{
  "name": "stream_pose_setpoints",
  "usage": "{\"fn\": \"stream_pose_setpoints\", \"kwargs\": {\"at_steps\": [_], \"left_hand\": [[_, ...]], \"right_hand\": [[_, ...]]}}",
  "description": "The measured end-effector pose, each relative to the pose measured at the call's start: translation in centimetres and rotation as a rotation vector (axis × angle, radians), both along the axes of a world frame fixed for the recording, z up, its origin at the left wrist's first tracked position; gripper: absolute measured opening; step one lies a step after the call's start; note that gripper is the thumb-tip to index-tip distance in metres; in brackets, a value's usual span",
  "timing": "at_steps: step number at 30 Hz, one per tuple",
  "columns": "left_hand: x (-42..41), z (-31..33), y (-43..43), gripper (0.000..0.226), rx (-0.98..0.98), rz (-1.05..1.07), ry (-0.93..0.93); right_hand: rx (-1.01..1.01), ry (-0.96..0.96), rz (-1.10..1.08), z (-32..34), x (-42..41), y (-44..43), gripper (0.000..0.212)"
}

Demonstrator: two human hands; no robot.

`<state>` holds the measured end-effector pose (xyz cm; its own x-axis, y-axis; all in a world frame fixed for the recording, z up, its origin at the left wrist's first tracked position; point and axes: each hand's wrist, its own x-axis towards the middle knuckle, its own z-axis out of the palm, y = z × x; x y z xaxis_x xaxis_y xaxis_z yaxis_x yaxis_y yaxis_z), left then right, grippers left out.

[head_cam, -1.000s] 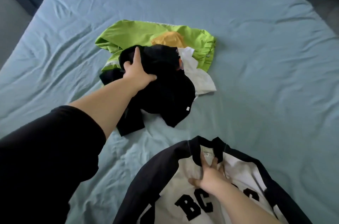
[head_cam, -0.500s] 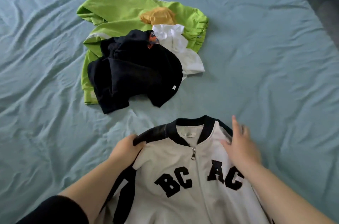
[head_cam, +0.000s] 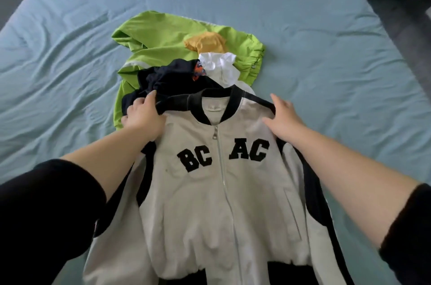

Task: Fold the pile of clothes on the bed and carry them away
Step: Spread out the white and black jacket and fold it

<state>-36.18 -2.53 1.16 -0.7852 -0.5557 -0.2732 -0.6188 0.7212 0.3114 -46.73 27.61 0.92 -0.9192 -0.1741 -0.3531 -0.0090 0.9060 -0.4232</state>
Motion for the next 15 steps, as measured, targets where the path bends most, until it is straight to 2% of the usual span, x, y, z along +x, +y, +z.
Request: {"fn": "stream_pose_setpoints", "kwargs": {"at_steps": [2, 4, 7, 9, 12, 15], "left_hand": [[1.7, -0.4, 2.4, 0.085, -0.065, -0.066, -0.061], [6.3, -2.8, 6.3, 0.098, -0.018, -0.172, -0.096], [16.1, -7.9, 12.1, 0.111, 0.073, -0.357, -0.306], [20.9, -11.0, 13.3, 0.116, 0.112, -0.407, -0.453], [22.0, -14.1, 11.3, 0.121, 0.111, -0.409, -0.565], [19.5, -15.9, 9.3, 0.127, 0.073, -0.425, -0.561]], "right_hand": [[0.023, -0.021, 0.097, -0.6, 2.8, -1.0, 0.071], [0.063, -0.116, 0.216, -3.3, 9.1, -1.2, 0.069], [0.209, -0.339, 0.386, -8.0, 20.4, -0.5, 0.068], [0.302, -0.396, 0.454, -10.9, 24.5, 0.5, 0.073], [0.352, -0.396, 0.513, -13.7, 24.4, 0.8, 0.08], [0.349, -0.31, 0.527, -15.4, 22.4, -0.5, 0.079]]}}
